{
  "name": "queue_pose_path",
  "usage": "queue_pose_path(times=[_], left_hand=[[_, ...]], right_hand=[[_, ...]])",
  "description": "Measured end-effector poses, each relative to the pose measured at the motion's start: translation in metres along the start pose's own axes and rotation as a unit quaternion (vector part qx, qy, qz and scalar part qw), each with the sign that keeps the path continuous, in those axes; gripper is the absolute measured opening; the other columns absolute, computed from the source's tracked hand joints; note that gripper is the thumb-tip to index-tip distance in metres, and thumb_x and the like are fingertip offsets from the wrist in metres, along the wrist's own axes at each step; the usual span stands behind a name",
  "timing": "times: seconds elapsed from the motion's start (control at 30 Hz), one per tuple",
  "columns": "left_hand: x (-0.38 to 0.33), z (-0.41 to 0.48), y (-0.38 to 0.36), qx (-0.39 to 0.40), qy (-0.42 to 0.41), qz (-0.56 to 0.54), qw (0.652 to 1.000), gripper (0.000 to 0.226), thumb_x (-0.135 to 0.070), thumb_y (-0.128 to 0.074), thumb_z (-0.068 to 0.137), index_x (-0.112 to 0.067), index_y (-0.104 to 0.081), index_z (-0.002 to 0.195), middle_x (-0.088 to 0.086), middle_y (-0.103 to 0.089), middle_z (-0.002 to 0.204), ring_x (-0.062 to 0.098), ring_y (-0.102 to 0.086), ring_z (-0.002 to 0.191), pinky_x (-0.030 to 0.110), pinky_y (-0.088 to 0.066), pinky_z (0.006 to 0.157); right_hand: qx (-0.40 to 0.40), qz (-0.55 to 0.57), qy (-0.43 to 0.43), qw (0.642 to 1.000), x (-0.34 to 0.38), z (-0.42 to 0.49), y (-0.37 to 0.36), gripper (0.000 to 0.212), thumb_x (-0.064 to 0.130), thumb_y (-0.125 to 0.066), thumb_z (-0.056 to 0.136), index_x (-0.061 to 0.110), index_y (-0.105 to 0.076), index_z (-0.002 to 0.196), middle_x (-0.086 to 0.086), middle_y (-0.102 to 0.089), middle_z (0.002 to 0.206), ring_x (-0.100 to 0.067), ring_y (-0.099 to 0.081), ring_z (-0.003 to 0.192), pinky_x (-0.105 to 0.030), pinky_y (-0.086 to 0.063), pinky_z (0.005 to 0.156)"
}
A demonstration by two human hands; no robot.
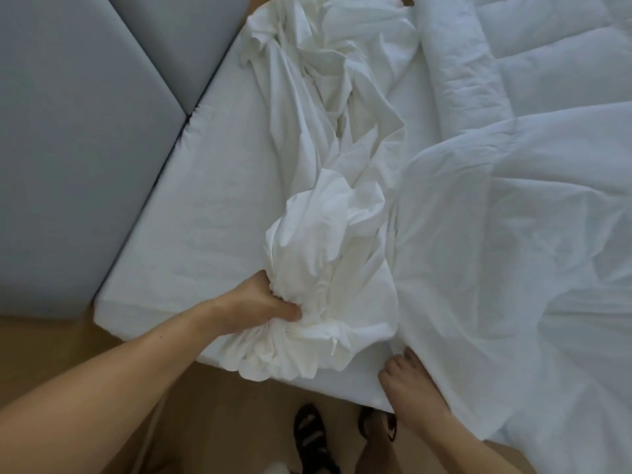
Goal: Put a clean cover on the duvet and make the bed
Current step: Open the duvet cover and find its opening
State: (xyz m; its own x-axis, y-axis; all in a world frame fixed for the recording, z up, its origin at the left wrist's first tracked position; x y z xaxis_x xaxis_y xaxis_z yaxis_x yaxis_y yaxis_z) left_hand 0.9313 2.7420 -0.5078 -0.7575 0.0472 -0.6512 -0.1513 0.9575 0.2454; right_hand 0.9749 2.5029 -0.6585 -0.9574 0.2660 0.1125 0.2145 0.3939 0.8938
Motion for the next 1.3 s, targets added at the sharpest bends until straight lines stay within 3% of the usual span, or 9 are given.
queue_pose_path(times=[0.1, 0.2, 0.33, 0.43, 0.6, 0.83, 1.0, 1.13, 1.3], left_hand=[[-0.027, -0.014, 0.007, -0.004, -0.006, -0.014, 1.000, 0.056, -0.010, -0.085, 0.065, -0.020, -0.063, 0.115, 0.004, -0.072, 0.110, 0.021, -0.070, 0.101, 0.043, -0.057, 0.092], [-0.065, -0.038, 0.014, 0.004, -0.019, -0.024, 1.000, 0.057, -0.013, -0.081, 0.057, -0.014, -0.066, 0.112, 0.010, -0.074, 0.107, 0.026, -0.072, 0.096, 0.047, -0.058, 0.089], [-0.107, -0.073, 0.033, -0.012, -0.040, -0.037, 0.998, 0.054, -0.011, -0.079, 0.055, -0.008, -0.068, 0.108, 0.015, -0.074, 0.102, 0.031, -0.073, 0.091, 0.049, -0.060, 0.084], [-0.138, -0.095, 0.053, -0.029, -0.059, -0.056, 0.996, 0.056, -0.011, -0.079, 0.053, -0.005, -0.069, 0.108, 0.016, -0.075, 0.099, 0.033, -0.073, 0.090, 0.048, -0.060, 0.082], [-0.187, -0.125, 0.086, -0.051, -0.090, -0.106, 0.989, 0.059, -0.007, -0.080, 0.054, 0.000, -0.068, 0.112, 0.021, -0.073, 0.104, 0.040, -0.071, 0.094, 0.050, -0.059, 0.082], [-0.216, -0.138, 0.097, -0.075, -0.109, -0.127, 0.983, 0.048, -0.004, -0.078, 0.057, -0.003, -0.073, 0.105, 0.020, -0.074, 0.102, 0.038, -0.071, 0.095, 0.050, -0.058, 0.086], [-0.211, -0.127, 0.100, -0.087, -0.097, -0.129, 0.983, 0.051, -0.008, -0.078, 0.054, -0.006, -0.073, 0.105, 0.015, -0.075, 0.099, 0.032, -0.073, 0.092, 0.047, -0.059, 0.086], [-0.213, -0.114, 0.114, -0.078, -0.098, -0.145, 0.982, 0.049, -0.006, -0.077, 0.053, -0.005, -0.073, 0.102, 0.016, -0.076, 0.096, 0.032, -0.073, 0.089, 0.046, -0.060, 0.084], [-0.215, -0.106, 0.122, -0.045, -0.110, -0.143, 0.983, 0.039, 0.001, -0.076, 0.063, -0.006, -0.073, 0.101, 0.014, -0.076, 0.093, 0.030, -0.074, 0.085, 0.039, -0.060, 0.075]], right_hand=[[-0.070, 0.159, -0.049, 0.983, -0.029, -0.016, 0.072, 0.032, 0.042, -0.088, 0.056, 0.033, -0.069, 0.080, 0.013, -0.062, 0.077, -0.013, -0.061, 0.073, -0.032, -0.051, 0.081], [-0.220, 0.264, -0.128, 0.930, -0.065, -0.043, 0.173, 0.019, 0.041, -0.063, 0.091, 0.023, -0.065, 0.096, 0.010, -0.058, 0.091, -0.013, -0.049, 0.083, -0.029, -0.033, 0.079], [-0.375, 0.363, -0.149, 0.840, -0.102, -0.085, 0.325, 0.026, 0.055, -0.048, 0.089, 0.029, -0.053, 0.087, 0.014, -0.057, 0.077, -0.013, -0.053, 0.072, -0.029, -0.031, 0.068], [-0.427, 0.366, -0.107, 0.820, -0.101, -0.110, 0.433, 0.026, 0.064, -0.046, 0.082, 0.039, -0.043, 0.092, 0.020, -0.055, 0.087, -0.004, -0.052, 0.086, -0.021, -0.035, 0.070], [-0.248, 0.322, 0.004, 0.914, -0.039, -0.071, 0.496, 0.048, 0.067, -0.026, 0.074, 0.037, -0.034, 0.110, 0.017, -0.048, 0.105, -0.009, -0.042, 0.097, -0.028, -0.030, 0.083], [-0.124, 0.361, 0.013, 0.924, -0.032, 0.006, 0.461, 0.019, 0.040, -0.046, 0.098, 0.026, -0.053, 0.088, 0.010, -0.062, 0.095, -0.008, -0.056, 0.087, -0.026, -0.045, 0.077], [-0.173, 0.348, -0.019, 0.921, -0.042, 0.023, 0.465, 0.017, 0.038, -0.051, 0.098, 0.024, -0.060, 0.099, 0.014, -0.064, 0.097, -0.007, -0.059, 0.091, -0.025, -0.047, 0.084], [-0.221, 0.340, -0.064, 0.912, -0.039, 0.027, 0.472, 0.017, 0.039, -0.052, 0.099, 0.024, -0.058, 0.096, 0.016, -0.061, 0.090, -0.006, -0.056, 0.085, -0.015, -0.040, 0.071], [-0.211, 0.282, -0.108, 0.930, -0.029, 0.034, 0.479, 0.021, 0.043, -0.050, 0.098, 0.025, -0.060, 0.103, 0.013, -0.062, 0.095, -0.012, -0.054, 0.088, -0.025, -0.039, 0.077]])
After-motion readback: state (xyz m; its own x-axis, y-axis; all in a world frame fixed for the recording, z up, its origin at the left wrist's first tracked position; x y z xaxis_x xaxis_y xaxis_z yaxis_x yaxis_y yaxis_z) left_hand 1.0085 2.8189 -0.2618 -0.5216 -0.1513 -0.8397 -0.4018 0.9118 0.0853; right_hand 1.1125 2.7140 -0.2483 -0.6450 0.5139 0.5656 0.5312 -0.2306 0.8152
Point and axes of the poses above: each hand's wrist, its own z-axis towards the middle knuckle, its own y-axis out of the back of the hand, x = y × z, the point moved 9 cm from there along z, towards the middle knuckle
